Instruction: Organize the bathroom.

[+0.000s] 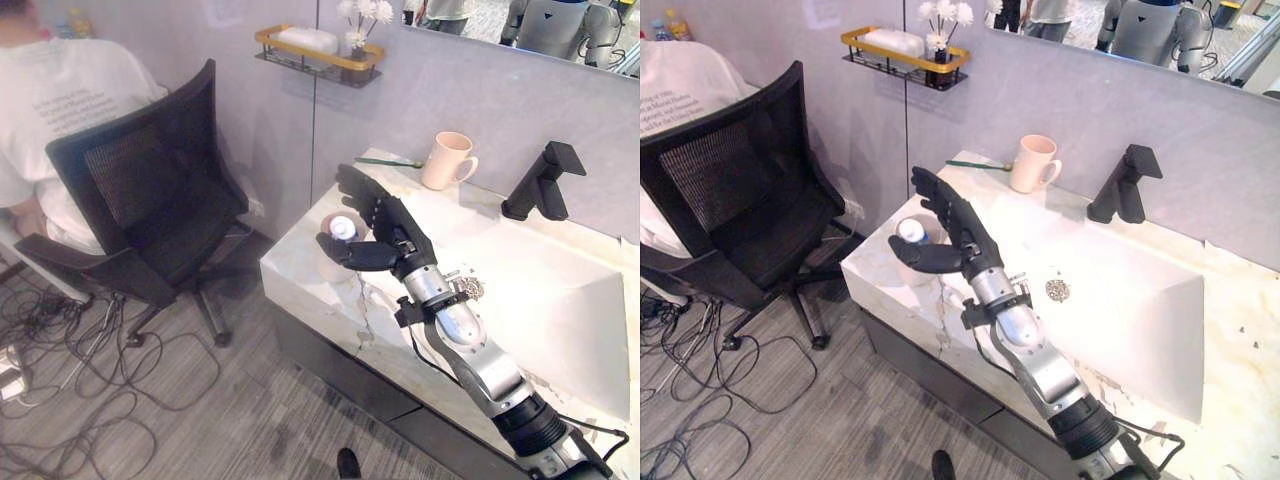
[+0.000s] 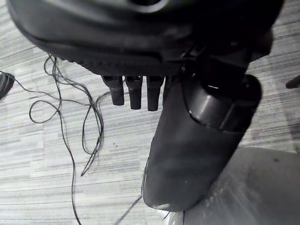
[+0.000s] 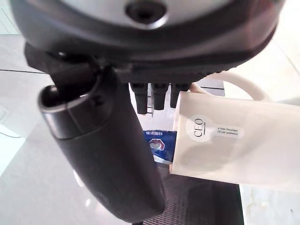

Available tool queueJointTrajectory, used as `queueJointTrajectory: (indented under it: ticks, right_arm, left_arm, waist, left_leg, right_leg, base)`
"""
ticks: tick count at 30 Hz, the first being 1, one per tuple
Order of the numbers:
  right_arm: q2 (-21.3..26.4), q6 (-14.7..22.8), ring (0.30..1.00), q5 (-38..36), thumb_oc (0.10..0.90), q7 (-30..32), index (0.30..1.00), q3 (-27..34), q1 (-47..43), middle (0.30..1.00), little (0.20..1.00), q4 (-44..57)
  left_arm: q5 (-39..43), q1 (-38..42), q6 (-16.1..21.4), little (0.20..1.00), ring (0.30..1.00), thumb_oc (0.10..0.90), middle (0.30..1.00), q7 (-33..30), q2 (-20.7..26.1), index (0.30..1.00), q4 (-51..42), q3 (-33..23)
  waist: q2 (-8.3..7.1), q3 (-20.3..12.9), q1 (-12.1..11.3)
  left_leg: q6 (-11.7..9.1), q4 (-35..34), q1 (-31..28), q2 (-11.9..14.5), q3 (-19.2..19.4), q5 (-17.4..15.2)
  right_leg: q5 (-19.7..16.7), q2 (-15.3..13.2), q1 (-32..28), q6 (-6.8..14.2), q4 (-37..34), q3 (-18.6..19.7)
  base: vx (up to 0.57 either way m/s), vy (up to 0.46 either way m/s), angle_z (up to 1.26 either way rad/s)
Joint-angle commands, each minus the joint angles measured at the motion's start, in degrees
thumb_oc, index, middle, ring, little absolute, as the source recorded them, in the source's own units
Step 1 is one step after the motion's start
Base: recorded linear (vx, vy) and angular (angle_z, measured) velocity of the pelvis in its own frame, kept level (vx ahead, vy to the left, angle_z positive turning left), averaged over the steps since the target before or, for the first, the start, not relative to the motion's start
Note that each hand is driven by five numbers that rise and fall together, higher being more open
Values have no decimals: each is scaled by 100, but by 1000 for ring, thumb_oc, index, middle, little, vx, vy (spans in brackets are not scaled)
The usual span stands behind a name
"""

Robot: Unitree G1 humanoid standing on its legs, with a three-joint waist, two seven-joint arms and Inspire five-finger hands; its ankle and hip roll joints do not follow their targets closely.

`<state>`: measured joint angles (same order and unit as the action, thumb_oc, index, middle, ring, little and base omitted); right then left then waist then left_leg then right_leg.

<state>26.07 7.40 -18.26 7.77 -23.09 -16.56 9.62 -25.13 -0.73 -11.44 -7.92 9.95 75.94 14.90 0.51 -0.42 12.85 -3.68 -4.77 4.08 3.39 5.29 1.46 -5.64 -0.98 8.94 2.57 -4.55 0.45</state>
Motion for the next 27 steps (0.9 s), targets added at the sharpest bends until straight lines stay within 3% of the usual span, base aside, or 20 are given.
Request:
queueJointTrajectory:
  ticks: [1,17,27]
  right_arm:
    - [-250,336,900,325,800,49,900,196,-338,900,900,353]
    - [-198,61,900,630,800,287,900,163,-288,900,900,402]
    - [-152,-143,900,774,800,389,900,173,-287,900,900,475]
  left_arm:
    - [-103,-243,-99,900,900,800,900,20,99,900,335,22]
    - [-373,-289,21,900,900,800,900,-65,39,900,420,-92]
    - [-437,-274,-94,900,900,800,900,37,41,900,321,-85]
  waist:
    - [-216,-196,101]
    - [-255,-263,88]
    - [-236,-285,96]
  left_leg:
    - [-222,552,252,252,-20,-102]
    - [-205,512,179,197,-29,-121]
    - [-200,484,156,171,-60,-109]
  right_leg:
    - [138,-310,6,760,148,612]
    - [96,-279,-52,762,104,671]
    - [89,-254,-52,769,121,700]
  base:
    - [0,0,0]
    - [0,0,-2]
    - [0,0,0]
